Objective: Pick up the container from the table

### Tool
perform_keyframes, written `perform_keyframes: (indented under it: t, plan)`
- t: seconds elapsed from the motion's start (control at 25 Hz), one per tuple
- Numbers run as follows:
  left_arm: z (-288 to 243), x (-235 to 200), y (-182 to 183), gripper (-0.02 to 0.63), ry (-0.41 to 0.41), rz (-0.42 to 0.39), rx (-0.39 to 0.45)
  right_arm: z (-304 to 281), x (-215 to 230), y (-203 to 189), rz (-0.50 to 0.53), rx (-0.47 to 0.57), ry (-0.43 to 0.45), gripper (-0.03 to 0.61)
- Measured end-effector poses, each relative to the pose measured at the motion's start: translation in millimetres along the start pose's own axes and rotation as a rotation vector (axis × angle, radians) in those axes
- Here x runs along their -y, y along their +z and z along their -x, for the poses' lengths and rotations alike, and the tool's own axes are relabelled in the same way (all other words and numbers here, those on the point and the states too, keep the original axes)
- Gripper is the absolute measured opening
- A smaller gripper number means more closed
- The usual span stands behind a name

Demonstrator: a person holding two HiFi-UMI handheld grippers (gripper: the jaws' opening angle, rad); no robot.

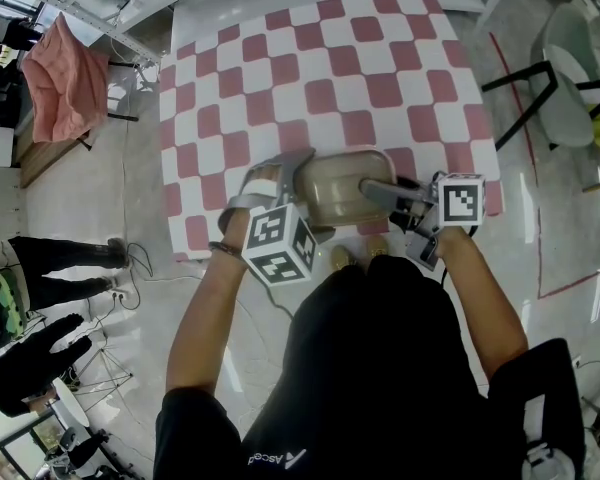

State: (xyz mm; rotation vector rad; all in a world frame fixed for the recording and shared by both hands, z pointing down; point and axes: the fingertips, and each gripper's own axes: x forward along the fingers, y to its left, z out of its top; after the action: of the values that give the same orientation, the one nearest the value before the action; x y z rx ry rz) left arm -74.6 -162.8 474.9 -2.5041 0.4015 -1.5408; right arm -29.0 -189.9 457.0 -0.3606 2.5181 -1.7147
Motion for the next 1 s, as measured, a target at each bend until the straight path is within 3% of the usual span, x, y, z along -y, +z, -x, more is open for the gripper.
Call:
perform_keyframes:
  t: [0.24,0.44,0.64,0.84,1.0]
  plan:
    - [-0.3,1.2,-2.0,0.601,0.031,-0.034,-0.014,-0.9,-1.6,-3.6,-0.006,-0.018,-0.011,0.201]
    - [4.5,-9.1,-1.7,0.600,0.115,-0.044,-0.006,2.9,6.4,1.6,-0.071,0.001,-0.035,0.199]
    - [10.6,-8.3,-1.1,0.600,0.082,-0.013,0.012,11.5,10.4,5.0,-0.067,0.035,-0.048,0.199]
    - [17.4,-0.1,5.8,0.598,0.035,0.058,0.083,18.6,10.1,13.7,-0.063,0.090,-0.033,0.199]
    - [34.4,-10.5,18.8,0.594,0.058,0.181,0.214,20.9,9.7,16.5,-0.060,0.106,-0.024,0.199]
